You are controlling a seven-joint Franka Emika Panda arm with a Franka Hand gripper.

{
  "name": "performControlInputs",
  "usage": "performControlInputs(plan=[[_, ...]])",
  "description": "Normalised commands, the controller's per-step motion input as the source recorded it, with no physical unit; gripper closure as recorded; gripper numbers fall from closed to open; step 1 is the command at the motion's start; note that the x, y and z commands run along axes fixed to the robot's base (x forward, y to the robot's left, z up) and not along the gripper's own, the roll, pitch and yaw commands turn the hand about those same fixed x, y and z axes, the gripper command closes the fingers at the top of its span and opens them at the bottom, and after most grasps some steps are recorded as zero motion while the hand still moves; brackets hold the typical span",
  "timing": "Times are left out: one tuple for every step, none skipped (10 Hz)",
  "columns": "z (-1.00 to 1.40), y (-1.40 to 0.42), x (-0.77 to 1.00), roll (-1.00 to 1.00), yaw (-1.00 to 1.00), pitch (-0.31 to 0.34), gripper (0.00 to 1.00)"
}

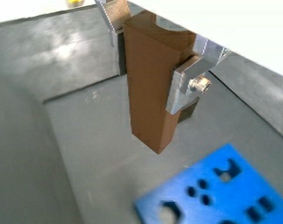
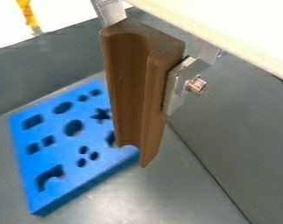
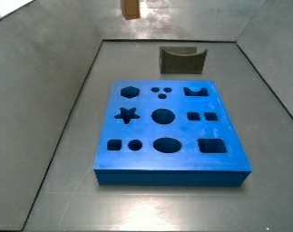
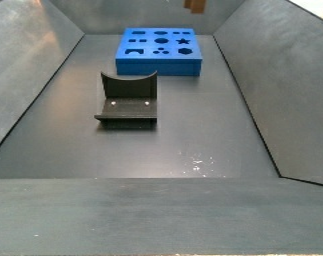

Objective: Pick up the arch object. Move up. Rotate the arch object. Move to above the board. Insert the arch object.
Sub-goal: Move to above the board.

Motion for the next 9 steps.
performControlInputs(plan=[[0.13, -1.00, 0.32, 0.03, 1.00, 0.089, 1.00], [0.14, -1.00, 0.34, 0.03, 1.00, 0.100, 1.00], [0.14, -1.00, 0.35, 0.03, 1.00, 0.109, 1.00], [0.15, -1.00, 0.37, 0.03, 1.00, 0.116, 1.00], [0.15, -0.97, 0.40, 0.04, 1.00, 0.131, 1.00], [0.10, -0.67, 0.32, 0.05, 1.00, 0.143, 1.00], [0.05, -0.31, 0.20, 0.05, 1.00, 0.157, 1.00], [0.04, -0.22, 0.15, 0.05, 1.00, 0.159, 1.00], [0.03, -0.13, 0.09, 0.06, 1.00, 0.163, 1.00]])
